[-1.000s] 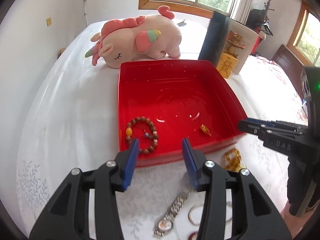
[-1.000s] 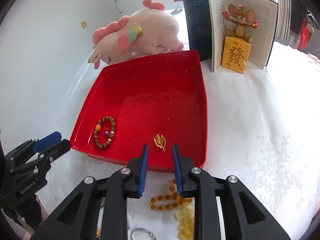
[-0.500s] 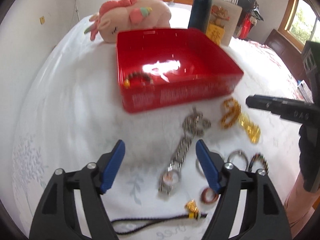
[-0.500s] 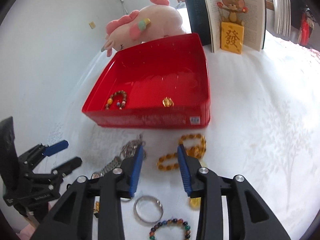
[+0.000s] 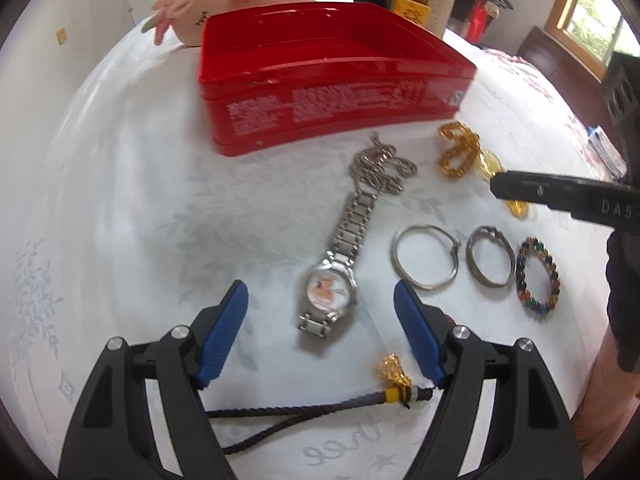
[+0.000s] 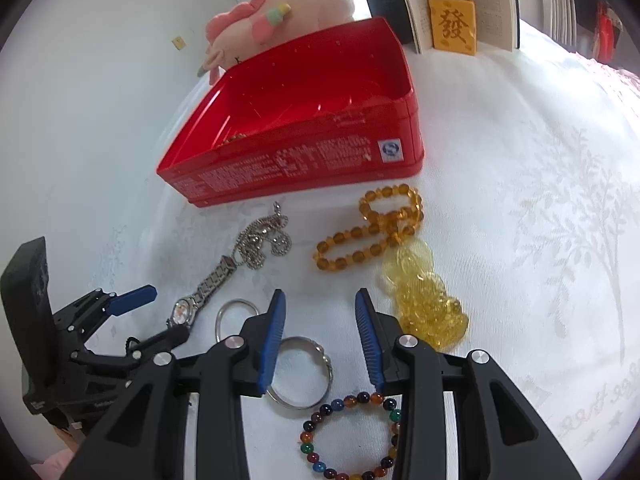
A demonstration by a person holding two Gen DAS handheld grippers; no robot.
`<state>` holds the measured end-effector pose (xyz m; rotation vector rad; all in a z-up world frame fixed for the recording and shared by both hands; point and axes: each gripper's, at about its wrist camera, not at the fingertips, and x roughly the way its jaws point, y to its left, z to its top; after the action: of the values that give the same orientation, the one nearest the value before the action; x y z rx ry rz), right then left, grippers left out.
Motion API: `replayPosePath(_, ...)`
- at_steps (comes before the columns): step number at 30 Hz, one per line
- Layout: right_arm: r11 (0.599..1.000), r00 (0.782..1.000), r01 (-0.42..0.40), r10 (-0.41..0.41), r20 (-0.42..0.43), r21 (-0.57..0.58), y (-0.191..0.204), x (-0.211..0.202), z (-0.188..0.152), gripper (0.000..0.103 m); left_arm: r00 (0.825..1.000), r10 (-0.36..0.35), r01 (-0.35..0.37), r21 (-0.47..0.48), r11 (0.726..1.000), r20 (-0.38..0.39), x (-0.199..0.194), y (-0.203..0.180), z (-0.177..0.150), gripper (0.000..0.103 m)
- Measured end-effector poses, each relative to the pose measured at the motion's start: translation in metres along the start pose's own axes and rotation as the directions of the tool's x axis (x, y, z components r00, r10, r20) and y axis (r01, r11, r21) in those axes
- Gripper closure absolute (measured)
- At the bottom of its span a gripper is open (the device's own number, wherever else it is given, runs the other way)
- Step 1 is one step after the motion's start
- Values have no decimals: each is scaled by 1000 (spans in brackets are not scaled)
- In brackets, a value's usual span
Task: Organize jewelry
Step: 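Grasp the silver watch with the left gripper while the right gripper grasps a silver ring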
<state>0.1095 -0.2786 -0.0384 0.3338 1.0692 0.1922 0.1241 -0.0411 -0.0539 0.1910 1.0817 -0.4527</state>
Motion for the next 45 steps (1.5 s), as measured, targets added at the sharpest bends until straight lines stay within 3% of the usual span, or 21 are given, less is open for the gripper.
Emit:
replayPosePath(9, 1000, 1000, 3, -3, -11, -10, -1, 0, -5, 67, 1000, -2, 2, 8, 1000, -24, 13, -5, -5, 30)
replayPosePath(19, 998, 999, -5, 3, -42, -58, 6, 2, -6, 67, 1000, 17, -17, 52, 999, -6, 9, -16, -7, 72)
replayPosePath(33, 987, 990, 7, -30, -138, -162, 5, 15, -10, 81, 1000, -22, 22, -38, 999, 10, 6, 3, -4, 73)
replayPosePath(45, 964, 989, 52, -85, -118, -260, 18, 21, -23, 86, 1000, -25, 26, -65, 998, 2, 7, 9, -2, 73)
